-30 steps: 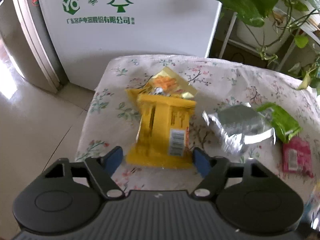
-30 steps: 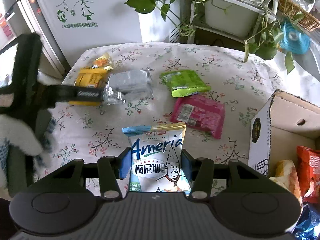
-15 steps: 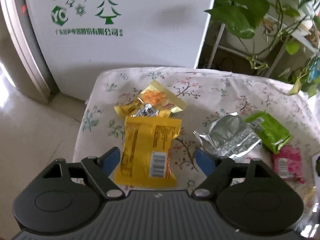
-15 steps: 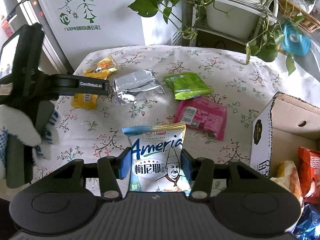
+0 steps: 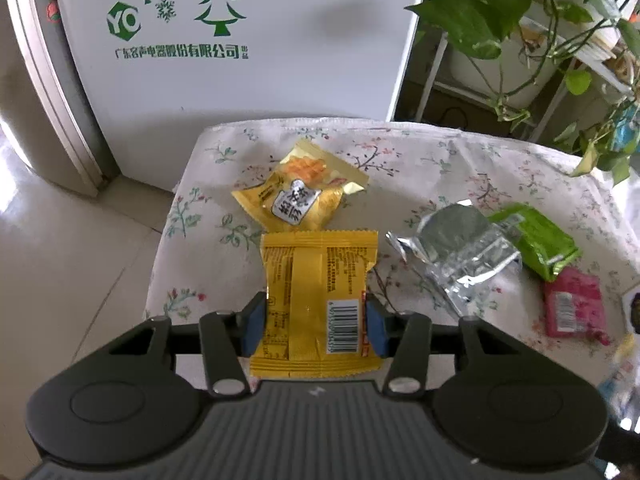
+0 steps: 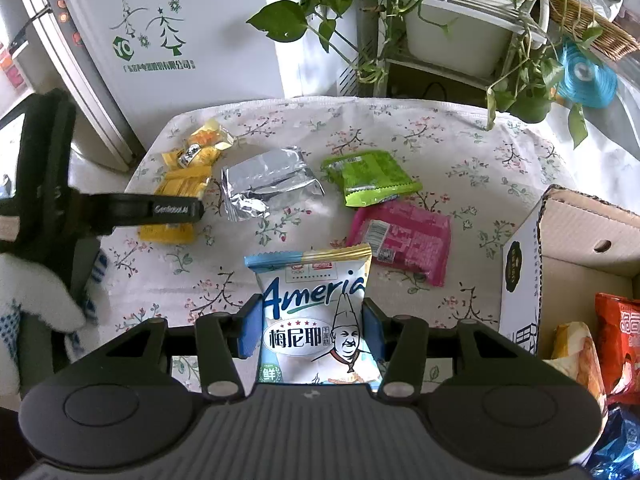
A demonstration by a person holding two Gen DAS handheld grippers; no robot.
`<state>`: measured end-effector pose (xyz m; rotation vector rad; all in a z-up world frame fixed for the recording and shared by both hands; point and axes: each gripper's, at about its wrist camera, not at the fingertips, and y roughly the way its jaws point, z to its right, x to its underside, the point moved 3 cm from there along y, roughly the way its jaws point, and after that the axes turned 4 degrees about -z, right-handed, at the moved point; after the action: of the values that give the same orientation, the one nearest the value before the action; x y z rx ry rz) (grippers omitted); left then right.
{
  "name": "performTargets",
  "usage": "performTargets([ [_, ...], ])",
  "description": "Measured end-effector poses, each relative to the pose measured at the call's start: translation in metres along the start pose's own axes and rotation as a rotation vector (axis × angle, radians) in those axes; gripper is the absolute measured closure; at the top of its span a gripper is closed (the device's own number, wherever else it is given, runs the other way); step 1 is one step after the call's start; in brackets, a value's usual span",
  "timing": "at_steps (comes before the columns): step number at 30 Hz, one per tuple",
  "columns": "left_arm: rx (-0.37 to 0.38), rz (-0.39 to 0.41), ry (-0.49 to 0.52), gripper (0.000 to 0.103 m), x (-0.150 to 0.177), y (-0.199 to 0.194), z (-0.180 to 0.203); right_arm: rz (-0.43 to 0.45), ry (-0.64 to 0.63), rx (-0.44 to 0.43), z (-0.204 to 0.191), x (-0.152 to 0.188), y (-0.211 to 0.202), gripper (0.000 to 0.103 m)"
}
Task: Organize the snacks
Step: 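Lift both held bags and carry them toward the cardboard box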
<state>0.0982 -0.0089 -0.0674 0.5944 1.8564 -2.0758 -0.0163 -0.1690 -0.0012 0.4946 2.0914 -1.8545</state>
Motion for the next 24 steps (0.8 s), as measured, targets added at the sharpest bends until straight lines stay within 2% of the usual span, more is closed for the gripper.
performTargets([
  [12, 0.061, 0.074, 0.053, 0.054, 0.015, -0.051, 0.023, 0.029, 0.01, -0.004, -0.001, -0.005, -0.006, 0.046],
  [18, 0.11, 0.125, 0.073, 0.054, 0.02, -0.076, 0.044, 0.068, 0.042, 0.013, 0.01, -0.008, -0.016, 0.046],
  [24, 0.155, 0.142, 0.092, 0.054, 0.028, -0.088, 0.065, 0.098, 0.069, 0.036, 0.023, -0.008, -0.026, 0.046],
])
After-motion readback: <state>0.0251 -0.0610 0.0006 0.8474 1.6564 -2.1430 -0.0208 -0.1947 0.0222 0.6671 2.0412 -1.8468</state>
